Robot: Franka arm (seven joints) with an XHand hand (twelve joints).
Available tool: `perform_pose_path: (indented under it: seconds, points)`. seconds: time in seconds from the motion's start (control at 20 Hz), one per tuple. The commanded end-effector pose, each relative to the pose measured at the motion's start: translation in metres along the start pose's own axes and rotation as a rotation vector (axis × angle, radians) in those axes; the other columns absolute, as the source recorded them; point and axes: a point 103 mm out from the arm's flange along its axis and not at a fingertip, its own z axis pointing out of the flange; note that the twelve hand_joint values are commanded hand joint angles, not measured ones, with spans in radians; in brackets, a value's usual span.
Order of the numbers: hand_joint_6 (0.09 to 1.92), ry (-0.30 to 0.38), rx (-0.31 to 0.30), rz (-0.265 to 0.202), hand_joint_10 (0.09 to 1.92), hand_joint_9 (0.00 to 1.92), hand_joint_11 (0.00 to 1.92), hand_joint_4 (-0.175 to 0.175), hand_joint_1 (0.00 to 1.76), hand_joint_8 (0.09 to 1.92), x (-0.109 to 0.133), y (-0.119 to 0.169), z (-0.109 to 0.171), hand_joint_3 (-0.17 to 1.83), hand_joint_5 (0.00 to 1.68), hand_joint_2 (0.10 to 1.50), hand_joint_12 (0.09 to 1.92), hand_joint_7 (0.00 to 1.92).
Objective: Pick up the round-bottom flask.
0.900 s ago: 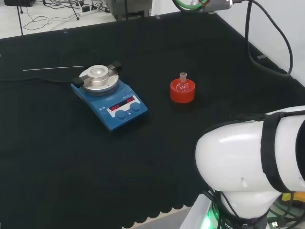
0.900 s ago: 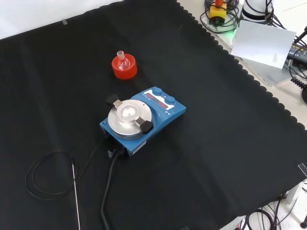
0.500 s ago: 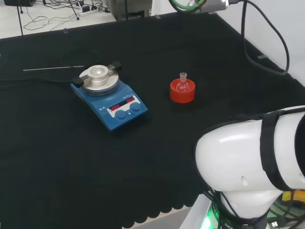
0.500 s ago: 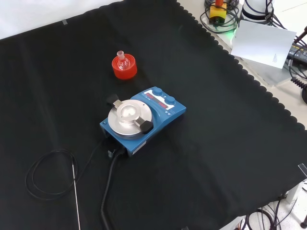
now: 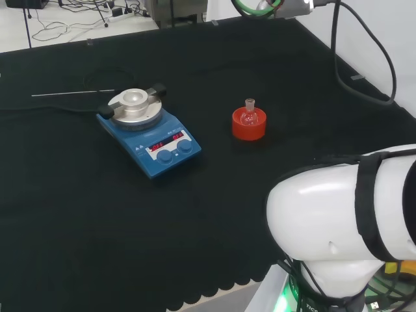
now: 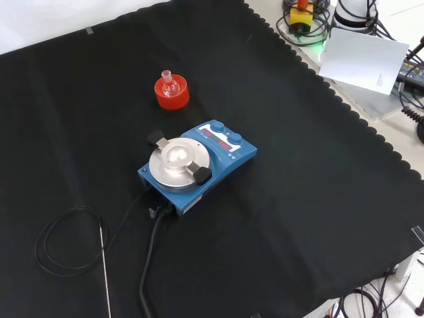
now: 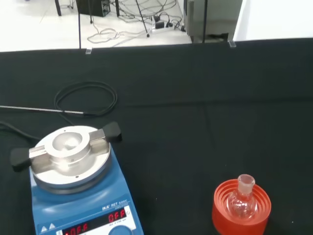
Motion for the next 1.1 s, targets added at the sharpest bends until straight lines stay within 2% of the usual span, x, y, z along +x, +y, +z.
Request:
perform_pose_path:
  seconds: [0.05, 0.2, 0.25, 0.4, 0.5, 0.7, 0.9, 1.1]
  points:
    - [0.32, -0.007, 0.066, 0.047, 0.69, 0.20, 0.06, -0.004, 0.24, 0.59, -0.018, 0.013, 0.038, 0.29, 0.39, 1.26, 1.39, 0.04]
    - [0.32, 0.007, 0.098, 0.077, 0.69, 0.20, 0.06, -0.004, 0.25, 0.59, -0.036, 0.025, 0.060, 0.29, 0.39, 1.25, 1.40, 0.04]
    - [0.32, 0.019, 0.110, 0.070, 0.69, 0.21, 0.06, -0.004, 0.25, 0.59, -0.037, 0.029, 0.066, 0.29, 0.39, 1.25, 1.40, 0.04]
    - [0.33, 0.058, 0.136, 0.085, 0.69, 0.21, 0.06, -0.005, 0.29, 0.59, -0.055, 0.047, 0.092, 0.28, 0.39, 1.24, 1.40, 0.04]
    - [0.33, 0.081, 0.151, 0.101, 0.70, 0.22, 0.06, -0.005, 0.39, 0.59, -0.067, 0.060, 0.107, 0.25, 0.39, 1.18, 1.40, 0.05]
    - [0.30, 0.119, 0.133, 0.118, 0.70, 0.25, 0.08, -0.009, 0.59, 0.59, -0.096, 0.081, 0.136, 0.24, 0.42, 1.06, 1.40, 0.07]
    - [0.27, 0.135, 0.173, 0.132, 0.70, 0.29, 0.11, -0.007, 0.68, 0.61, -0.108, 0.101, 0.167, 0.37, 0.49, 0.94, 1.39, 0.11]
    - [0.25, 0.124, 0.217, 0.155, 0.71, 0.30, 0.12, -0.008, 0.71, 0.62, -0.112, 0.117, 0.201, 0.44, 0.51, 0.87, 1.39, 0.12]
